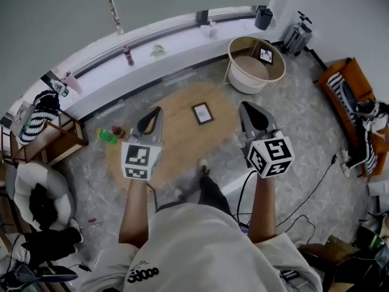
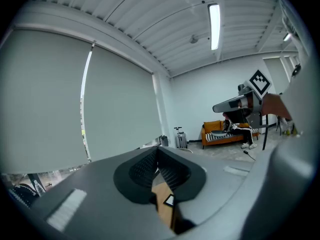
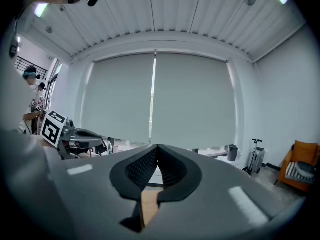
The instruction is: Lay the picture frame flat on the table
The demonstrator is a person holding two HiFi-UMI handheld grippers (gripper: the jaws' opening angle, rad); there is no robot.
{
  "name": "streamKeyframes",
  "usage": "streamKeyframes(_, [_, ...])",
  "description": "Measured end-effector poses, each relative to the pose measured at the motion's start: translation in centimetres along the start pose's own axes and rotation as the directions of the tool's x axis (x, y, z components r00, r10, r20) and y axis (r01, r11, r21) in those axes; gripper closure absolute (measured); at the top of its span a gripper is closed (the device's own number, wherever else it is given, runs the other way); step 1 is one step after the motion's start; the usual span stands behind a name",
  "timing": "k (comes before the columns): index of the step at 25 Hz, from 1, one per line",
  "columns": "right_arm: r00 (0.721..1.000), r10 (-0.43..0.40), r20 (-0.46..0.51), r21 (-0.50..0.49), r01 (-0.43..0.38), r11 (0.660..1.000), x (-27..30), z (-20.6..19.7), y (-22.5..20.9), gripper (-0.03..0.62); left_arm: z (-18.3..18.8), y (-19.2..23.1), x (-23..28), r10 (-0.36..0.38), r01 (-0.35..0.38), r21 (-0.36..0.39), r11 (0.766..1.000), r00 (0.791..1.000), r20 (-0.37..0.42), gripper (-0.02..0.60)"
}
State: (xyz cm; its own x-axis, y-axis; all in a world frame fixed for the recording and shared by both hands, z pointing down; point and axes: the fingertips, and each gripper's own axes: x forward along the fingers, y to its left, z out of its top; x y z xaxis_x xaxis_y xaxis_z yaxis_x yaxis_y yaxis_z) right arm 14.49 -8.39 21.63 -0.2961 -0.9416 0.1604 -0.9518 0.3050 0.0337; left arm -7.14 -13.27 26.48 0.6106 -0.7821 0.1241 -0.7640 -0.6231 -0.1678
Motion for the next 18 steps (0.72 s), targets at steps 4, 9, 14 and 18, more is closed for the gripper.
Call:
streamKeyframes(4, [1.0,0.007,0.027,-0.031,-0.006,1.0,-1.5,1.6,1.4,0.591,1.5,-0.1,-1.9,0.005,-0.005,0.022,1.0,1.0,0.017,0.571])
streamKeyframes(9, [0.999,0.026,0.04,-0.078,-0.023,0.997,-2.7,3.3,2.5,0.591,4.1,-0.1,-3.3,0.009,-0.012,0.047,0.999,0.998,0.062,0.571])
streamKeyframes(14, [0.998,0.039,0.05,-0.102,-0.034,0.994,-3.3,4.1,3.7,0.591,5.9,-0.8,-4.2,-0.006,-0.001,0.074,0.997,0.996,0.093,0.571])
streamKeyframes(18, [0.997,0.055,0.053,-0.134,-0.047,0.99,-3.4,4.7,4.7,0.592,6.4,-1.0,-4.6,-0.015,0.006,0.087,0.996,0.995,0.101,0.571])
